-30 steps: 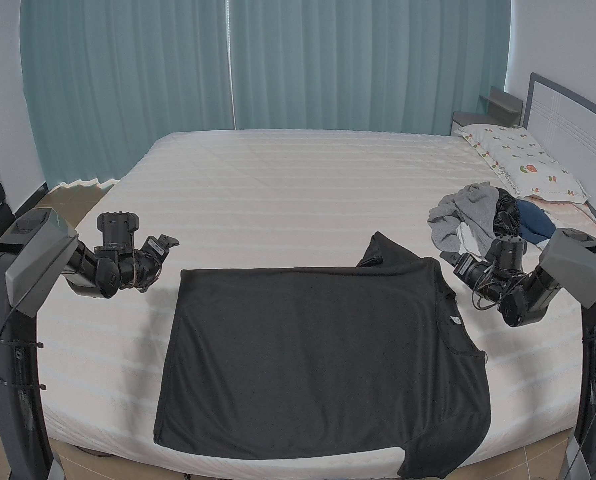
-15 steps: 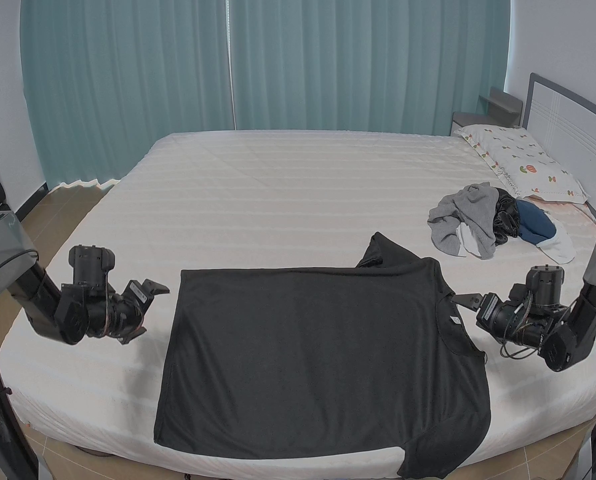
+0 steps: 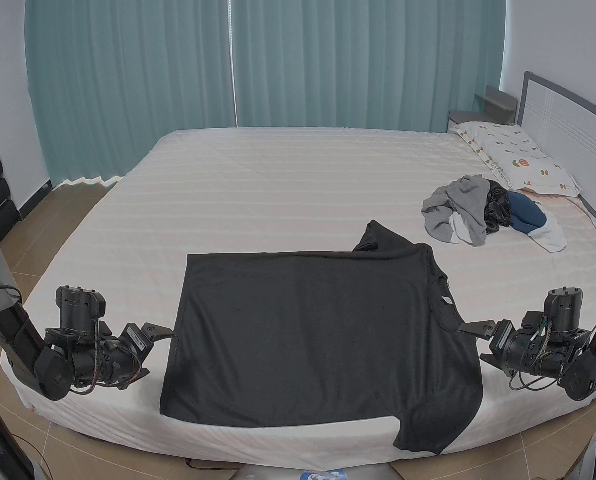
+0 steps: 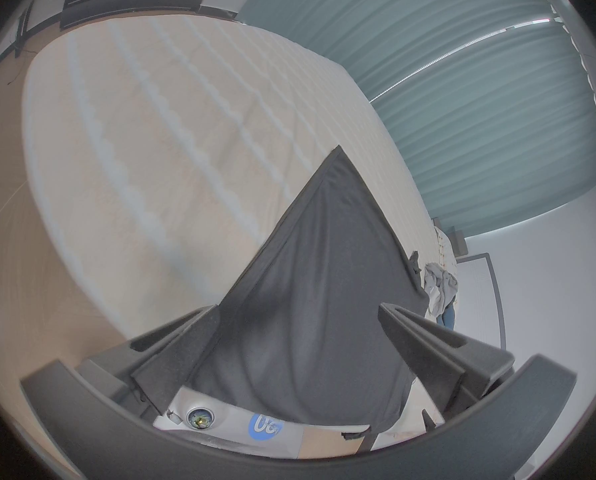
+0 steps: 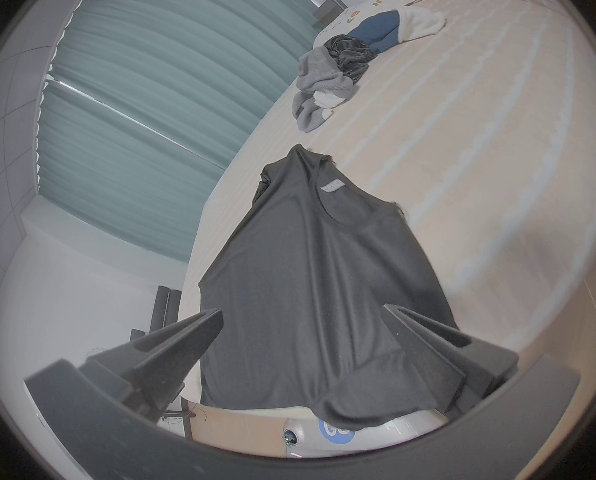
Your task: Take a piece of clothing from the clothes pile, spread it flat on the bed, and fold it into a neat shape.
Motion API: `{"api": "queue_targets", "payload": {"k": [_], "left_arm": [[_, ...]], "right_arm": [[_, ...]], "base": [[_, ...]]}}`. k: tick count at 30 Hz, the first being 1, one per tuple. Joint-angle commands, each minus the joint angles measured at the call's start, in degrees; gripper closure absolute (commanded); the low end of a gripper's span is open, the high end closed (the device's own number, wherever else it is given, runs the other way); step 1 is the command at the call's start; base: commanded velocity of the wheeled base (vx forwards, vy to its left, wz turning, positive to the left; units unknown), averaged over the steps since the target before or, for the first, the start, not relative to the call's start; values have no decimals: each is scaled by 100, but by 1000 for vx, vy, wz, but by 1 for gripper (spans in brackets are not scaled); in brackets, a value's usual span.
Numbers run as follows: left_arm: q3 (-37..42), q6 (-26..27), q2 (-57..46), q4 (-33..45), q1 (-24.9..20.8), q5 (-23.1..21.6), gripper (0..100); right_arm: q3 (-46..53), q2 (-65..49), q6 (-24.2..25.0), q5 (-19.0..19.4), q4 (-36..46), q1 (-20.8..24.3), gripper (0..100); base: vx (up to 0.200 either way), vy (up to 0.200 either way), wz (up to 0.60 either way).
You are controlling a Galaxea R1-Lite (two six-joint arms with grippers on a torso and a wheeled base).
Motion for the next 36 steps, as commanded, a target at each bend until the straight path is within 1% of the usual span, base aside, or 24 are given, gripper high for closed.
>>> {"api": "queue_targets", "payload": {"k": [1, 6, 16, 27, 31, 33, 34, 36], "left_arm": [[103, 5, -21, -2, -2, -52, 0], [235, 49, -21, -2, -2, -281, 0], [235, -13, 40, -117, -11, -289, 0], [235, -22, 58, -117, -90, -289, 0], [235, -4, -4, -108, -19, -298, 0], [270, 66, -21, -90, 33, -307, 0], [367, 427, 40, -99, 235, -333, 0], [481, 954, 84, -108, 464, -395, 0]], "right_arm": [[60, 32, -11, 4, 0, 16, 0], [104, 32, -11, -5, -9, 87, 0], [140, 32, -2, 4, -9, 157, 0], [140, 76, -11, 4, -9, 175, 0], [131, 67, -11, 4, -9, 175, 0], [131, 76, -11, 4, -9, 175, 0], [140, 85, -11, 4, 0, 192, 0], [148, 85, -11, 4, 0, 236, 0]], "base": [[0, 0, 0], [0, 0, 0], [0, 0, 0], [0, -200, 0], [0, 0, 0], [0, 0, 0], [0, 0, 0], [0, 0, 0]]}}
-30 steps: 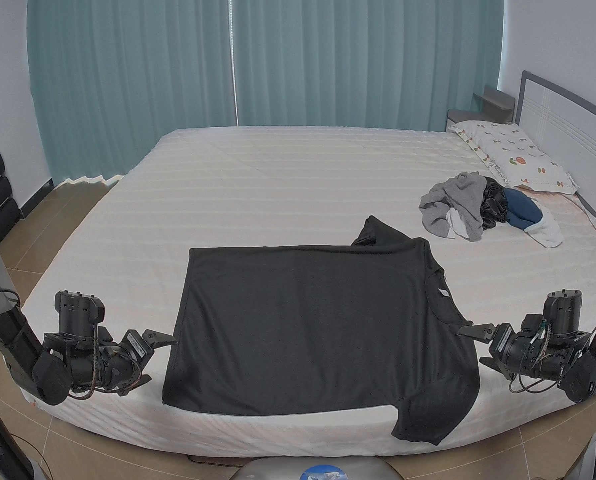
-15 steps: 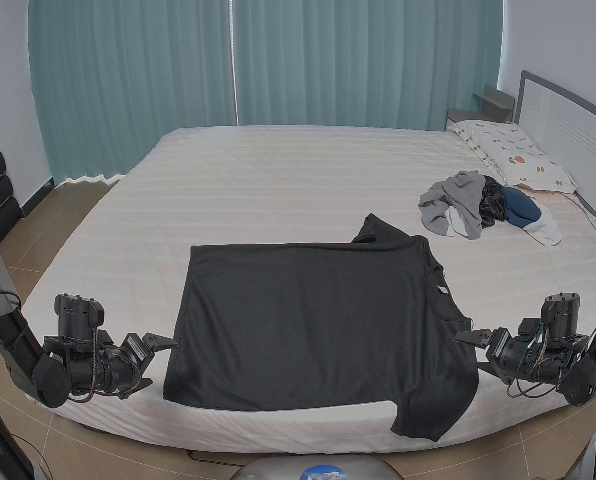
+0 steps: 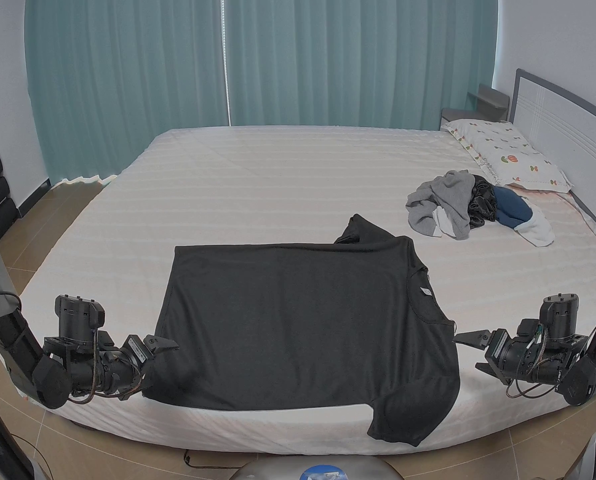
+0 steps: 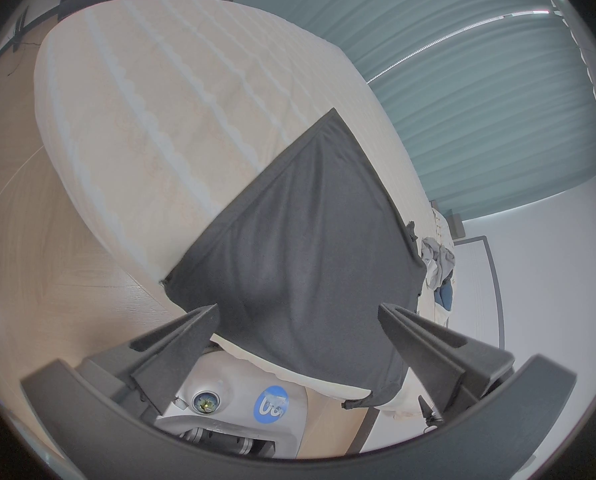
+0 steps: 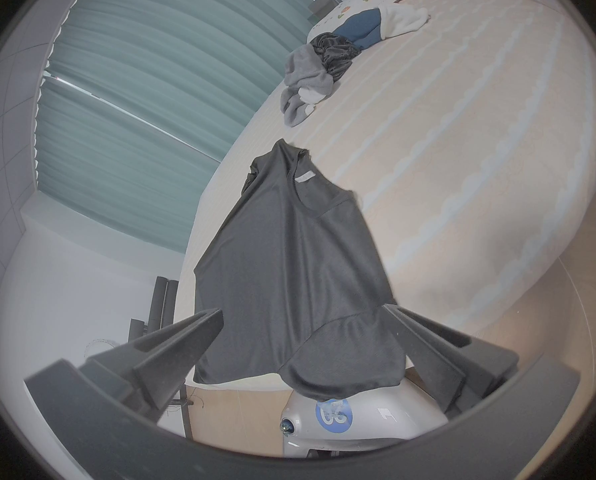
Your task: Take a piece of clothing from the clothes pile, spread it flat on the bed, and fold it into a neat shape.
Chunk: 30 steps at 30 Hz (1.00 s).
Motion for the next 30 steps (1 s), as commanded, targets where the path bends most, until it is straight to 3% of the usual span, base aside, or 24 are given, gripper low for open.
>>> {"api": "queue_targets", "payload": {"k": [1, 2, 7, 17, 22, 30], "left_arm": [[215, 848, 106, -14, 453, -92, 0], [329, 1358, 168, -14, 717, -311, 0], [391, 2017, 379, -14, 1183, -645, 0], [276, 2377, 915, -32, 1112, -558, 0], [180, 2324, 994, -67, 849, -452, 0], [-93, 2368, 1319, -76, 603, 49, 0]], "right_arm": [[17, 30, 0, 4, 2, 59, 0], [17, 47, 0, 4, 2, 68, 0], [25, 91, -9, 4, 2, 77, 0], [17, 144, -9, -5, -7, 147, 0], [17, 126, -17, -14, -7, 147, 0], [69, 144, 0, -40, -244, 147, 0]], "base": [[0, 0, 0], [0, 0, 0], [0, 0, 0], [0, 0, 0], [0, 0, 0], [0, 0, 0]]}}
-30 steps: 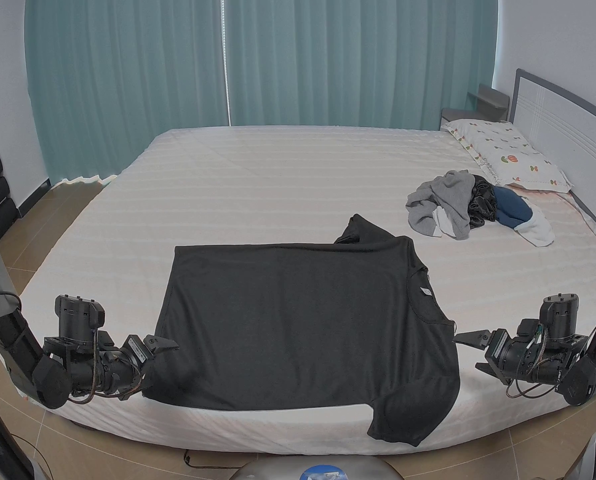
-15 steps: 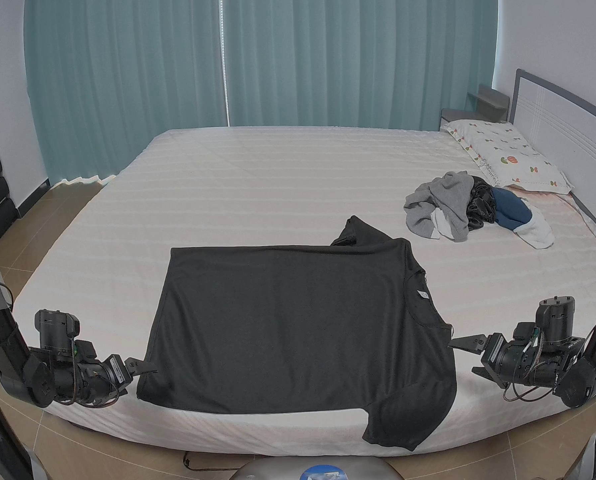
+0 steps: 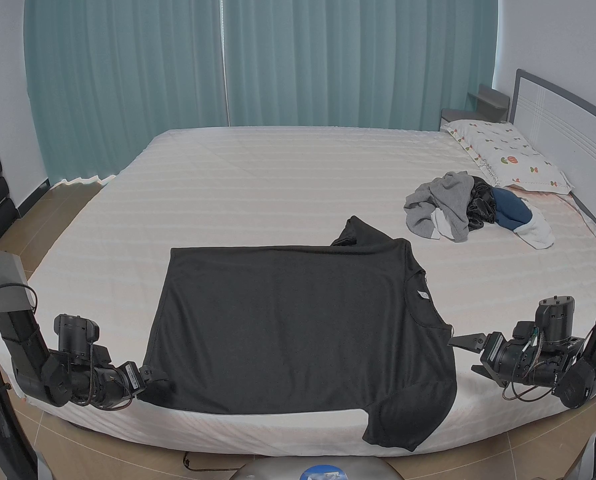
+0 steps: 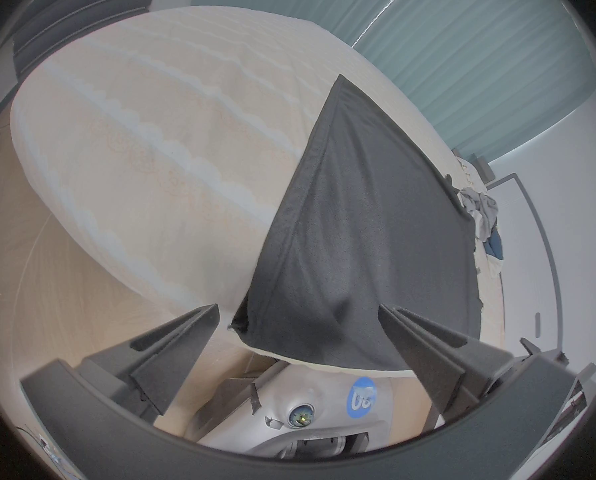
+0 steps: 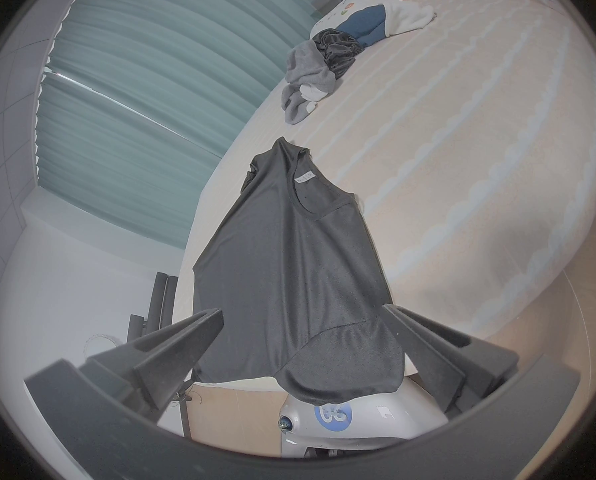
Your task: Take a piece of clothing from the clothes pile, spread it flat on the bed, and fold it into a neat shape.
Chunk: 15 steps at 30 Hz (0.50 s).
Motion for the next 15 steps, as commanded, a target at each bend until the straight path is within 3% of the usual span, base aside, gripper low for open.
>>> {"api": "queue_targets", "payload": {"k": [1, 6, 7, 15], "left_arm": [[-100, -8, 215, 0, -119, 60, 0], [-187, -96, 215, -26, -155, 60, 0], [-187, -131, 207, -26, -155, 60, 100], [59, -201, 84, -18, 39, 104, 100]], "right_arm": [[33, 20, 5, 2, -20, 3, 0], [33, 20, -4, 2, -20, 3, 0], [33, 20, 5, 2, -20, 3, 0], [33, 28, 5, 2, -20, -32, 0]], "base": [[0, 0, 0], [0, 0, 0], [0, 0, 0], [0, 0, 0]]}}
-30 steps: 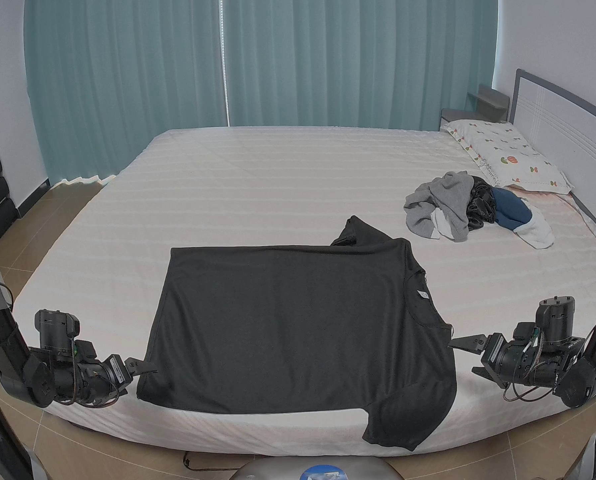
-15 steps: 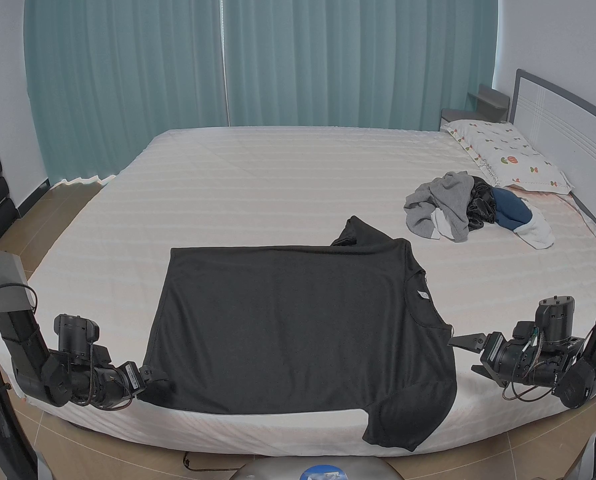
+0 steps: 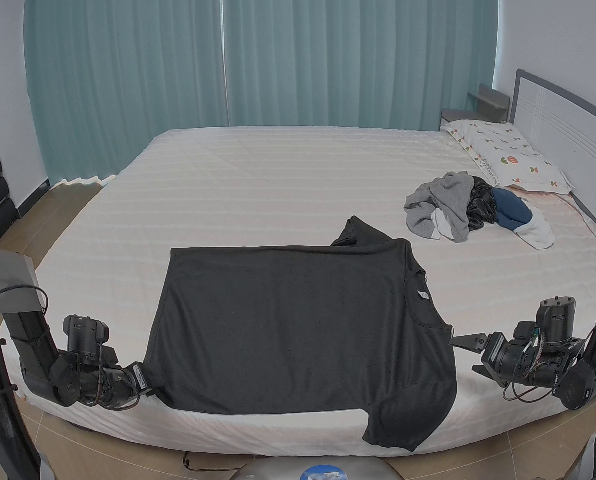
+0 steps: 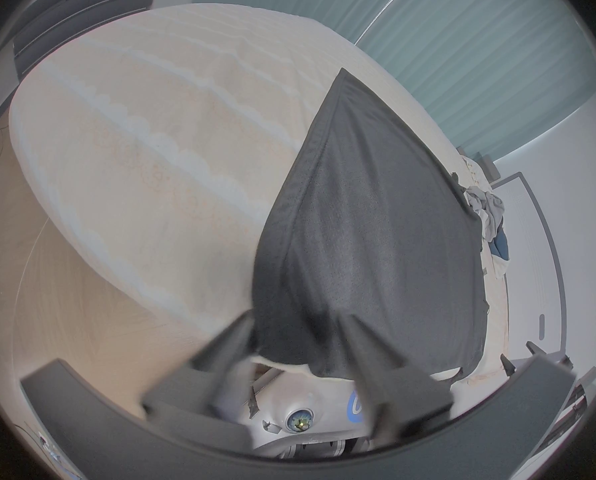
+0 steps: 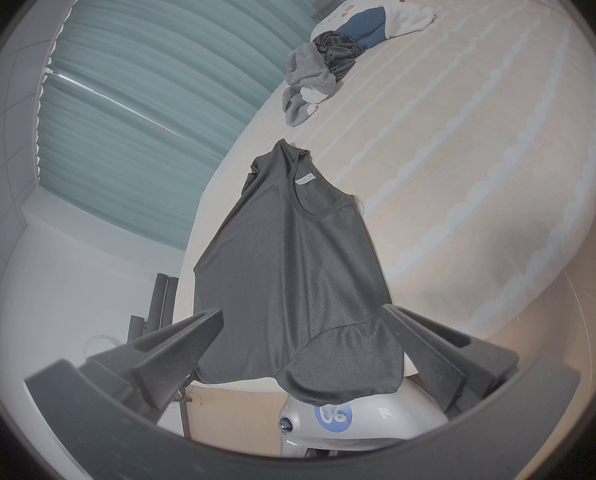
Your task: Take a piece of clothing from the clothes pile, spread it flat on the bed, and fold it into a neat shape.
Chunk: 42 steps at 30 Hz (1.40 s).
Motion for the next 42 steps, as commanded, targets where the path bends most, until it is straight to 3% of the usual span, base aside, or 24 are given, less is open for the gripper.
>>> {"api": "queue_targets", "payload": {"k": [1, 12, 24, 26, 33, 34, 42], "left_arm": [[123, -5, -115, -3, 165, 21, 100], [166, -22, -449, -3, 183, 3, 100], [158, 4, -388, -12, 165, -67, 100], [175, -31, -440, -3, 183, -85, 100], [246, -40, -405, -12, 183, -93, 100], [246, -40, -405, -12, 192, -93, 100], [246, -31, -440, -12, 262, -85, 100]], "right_arm": [[-8, 29, 0, 10, -1, -15, 0], [-17, 231, -61, -25, -1, 20, 0], [-492, 1356, -360, -95, -1, -23, 0], [-738, 1628, -351, -289, 7, -6, 0], [-1054, 1954, -343, -368, 25, 64, 0], [-1081, 1954, -351, -368, 43, 64, 100], [-1415, 1962, -343, -491, 60, 3, 100]], "base": [[0, 0, 0], [0, 0, 0], [0, 0, 0], [0, 0, 0], [0, 0, 0], [0, 0, 0], [0, 0, 0]]}}
